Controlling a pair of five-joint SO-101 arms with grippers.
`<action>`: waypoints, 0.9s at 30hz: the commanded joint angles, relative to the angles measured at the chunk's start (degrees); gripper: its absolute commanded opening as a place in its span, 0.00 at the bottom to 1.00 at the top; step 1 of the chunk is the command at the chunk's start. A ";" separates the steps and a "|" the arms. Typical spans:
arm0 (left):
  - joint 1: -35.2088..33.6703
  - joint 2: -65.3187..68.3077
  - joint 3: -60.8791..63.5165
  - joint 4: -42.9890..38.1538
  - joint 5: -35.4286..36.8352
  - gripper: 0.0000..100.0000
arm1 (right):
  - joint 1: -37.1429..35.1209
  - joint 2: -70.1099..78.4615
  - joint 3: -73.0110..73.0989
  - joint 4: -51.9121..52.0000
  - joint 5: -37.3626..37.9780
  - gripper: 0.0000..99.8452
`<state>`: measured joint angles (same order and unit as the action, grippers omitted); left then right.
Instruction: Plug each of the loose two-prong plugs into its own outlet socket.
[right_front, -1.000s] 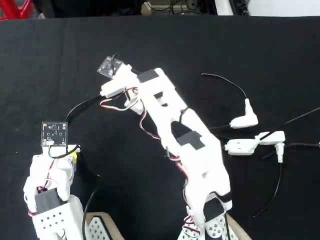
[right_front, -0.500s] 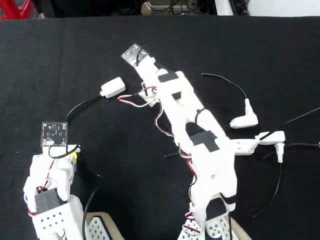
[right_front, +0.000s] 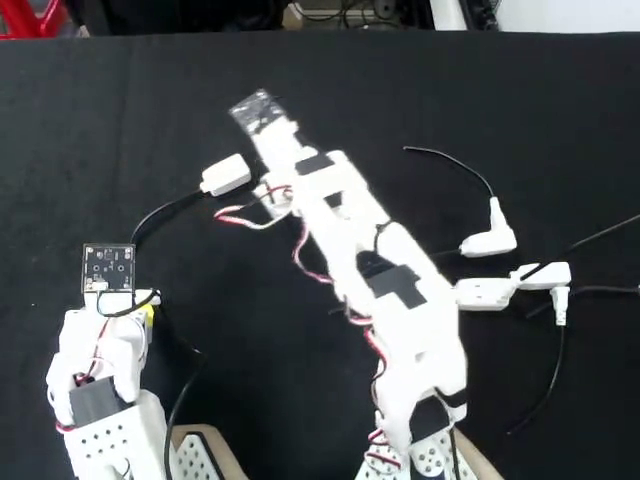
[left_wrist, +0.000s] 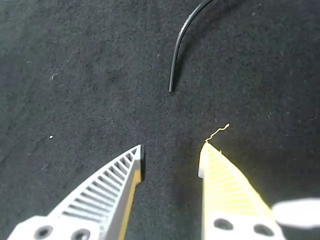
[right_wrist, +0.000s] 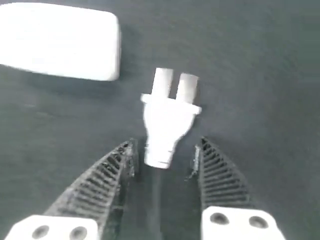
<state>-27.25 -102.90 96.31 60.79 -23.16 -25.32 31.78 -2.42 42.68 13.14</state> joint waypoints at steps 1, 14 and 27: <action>0.22 -0.18 1.10 -0.70 -0.62 0.19 | -2.73 -1.01 -1.36 -0.09 -0.09 0.18; 0.22 -0.18 1.10 -0.70 -0.62 0.19 | -3.16 -1.10 -3.30 8.70 6.86 0.01; 0.22 -0.18 1.10 -0.70 -0.62 0.19 | -3.08 -17.27 7.87 29.19 44.40 0.02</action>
<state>-27.25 -102.90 96.31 60.79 -23.16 -27.87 18.68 2.95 70.81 49.19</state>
